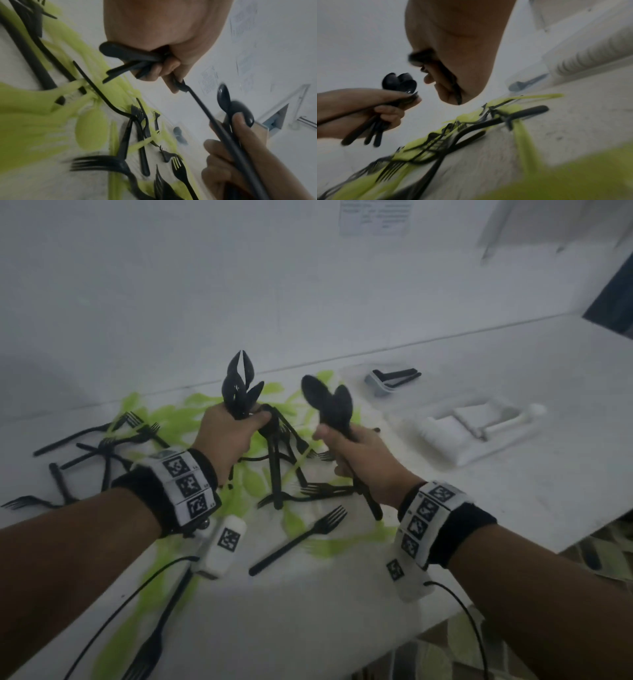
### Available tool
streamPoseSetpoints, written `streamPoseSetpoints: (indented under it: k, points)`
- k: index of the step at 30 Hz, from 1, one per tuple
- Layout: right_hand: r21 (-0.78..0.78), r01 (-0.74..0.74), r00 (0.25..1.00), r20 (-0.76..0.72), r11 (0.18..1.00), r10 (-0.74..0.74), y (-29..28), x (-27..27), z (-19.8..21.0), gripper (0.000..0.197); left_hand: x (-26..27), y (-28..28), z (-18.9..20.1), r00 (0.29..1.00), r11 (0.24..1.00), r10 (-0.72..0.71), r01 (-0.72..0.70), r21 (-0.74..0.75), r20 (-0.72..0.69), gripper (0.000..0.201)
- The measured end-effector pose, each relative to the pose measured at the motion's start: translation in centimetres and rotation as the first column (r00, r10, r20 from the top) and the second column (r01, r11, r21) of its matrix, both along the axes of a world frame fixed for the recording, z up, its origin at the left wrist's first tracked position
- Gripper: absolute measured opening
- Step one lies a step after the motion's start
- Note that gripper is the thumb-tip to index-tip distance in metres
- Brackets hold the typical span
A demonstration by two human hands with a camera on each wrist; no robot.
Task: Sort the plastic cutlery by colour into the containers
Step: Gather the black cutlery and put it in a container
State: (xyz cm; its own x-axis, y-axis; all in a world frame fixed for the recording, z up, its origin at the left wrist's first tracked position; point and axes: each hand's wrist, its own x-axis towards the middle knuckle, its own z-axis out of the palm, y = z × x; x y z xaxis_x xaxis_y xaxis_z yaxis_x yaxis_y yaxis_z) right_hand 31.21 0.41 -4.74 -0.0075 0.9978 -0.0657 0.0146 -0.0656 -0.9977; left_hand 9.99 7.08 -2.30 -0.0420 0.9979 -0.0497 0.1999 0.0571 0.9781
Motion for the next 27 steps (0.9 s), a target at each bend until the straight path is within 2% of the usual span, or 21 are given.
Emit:
streamPoseSetpoints:
  k: [2, 5, 8, 11, 13, 15, 17, 19, 22, 24, 27]
  points:
    - [-0.031, 0.136, 0.976, -0.166, 0.99, -0.139, 1.1, 2.4, 0.1, 0.02, 1.3, -0.4, 0.1, 0.999, 0.998, 0.022, -0.02, 0.062, -0.026, 0.008]
    - [-0.044, 0.19, 0.966, -0.169, 0.981, -0.195, 2.3, 5.0, 0.7, 0.021, 3.8, -1.0, 0.1, 0.992, 0.99, 0.047, -0.03, 0.137, -0.12, 0.01]
    - [-0.044, 0.146, 0.98, -0.129, 0.988, -0.15, 3.1, 6.2, 1.2, 0.024, 6.0, -1.6, 0.1, 0.987, 0.984, 0.086, -0.062, 0.166, -0.137, 0.016]
    - [-0.031, 0.051, 0.996, -0.073, 0.998, -0.053, 3.0, 5.9, 1.1, 0.016, 8.1, -2.4, 0.2, 0.978, 0.977, 0.15, -0.123, 0.174, -0.148, 0.013]
    - [-0.041, -0.037, 0.995, -0.093, 0.998, 0.033, 2.4, 5.1, 0.9, 0.016, 9.3, -3.2, 0.2, 0.977, 0.971, 0.181, -0.16, 0.175, -0.11, 0.009]
    - [-0.034, -0.099, 0.986, -0.136, 0.994, 0.094, 1.8, 4.0, 0.2, 0.015, 10.1, -3.7, 0.0, 0.98, 0.972, 0.195, -0.189, 0.139, -0.031, 0.007]
    - [-0.014, -0.059, 0.99, -0.129, 0.998, 0.057, 1.7, 3.2, -0.5, 0.016, 10.5, -4.4, 0.0, 0.977, 0.98, 0.196, -0.198, 0.025, 0.079, 0.01]
    - [-0.004, -0.01, 0.988, -0.153, 1.0, 0.009, 1.8, 2.8, -1.0, 0.017, 10.3, -4.8, 0.1, 0.97, 0.985, 0.16, -0.144, -0.096, 0.182, 0.017]
    - [0.021, -0.026, 0.985, -0.171, 0.999, 0.029, 2.0, 2.6, -1.5, 0.018, 9.3, -5.1, 0.4, 0.987, 0.987, 0.047, -0.022, -0.161, 0.154, 0.02]
    - [0.041, -0.034, 0.992, -0.122, 0.999, 0.039, 2.0, 2.8, -1.6, 0.016, 8.9, -5.1, 0.4, 0.995, 0.987, 0.011, 0.004, -0.159, 0.097, 0.023]
    - [-0.015, 0.118, 0.981, -0.155, 0.993, -0.119, 3.2, 4.1, -1.0, 0.007, 8.2, -5.0, 0.3, 0.993, 0.982, 0.056, -0.036, -0.186, 0.104, 0.027]
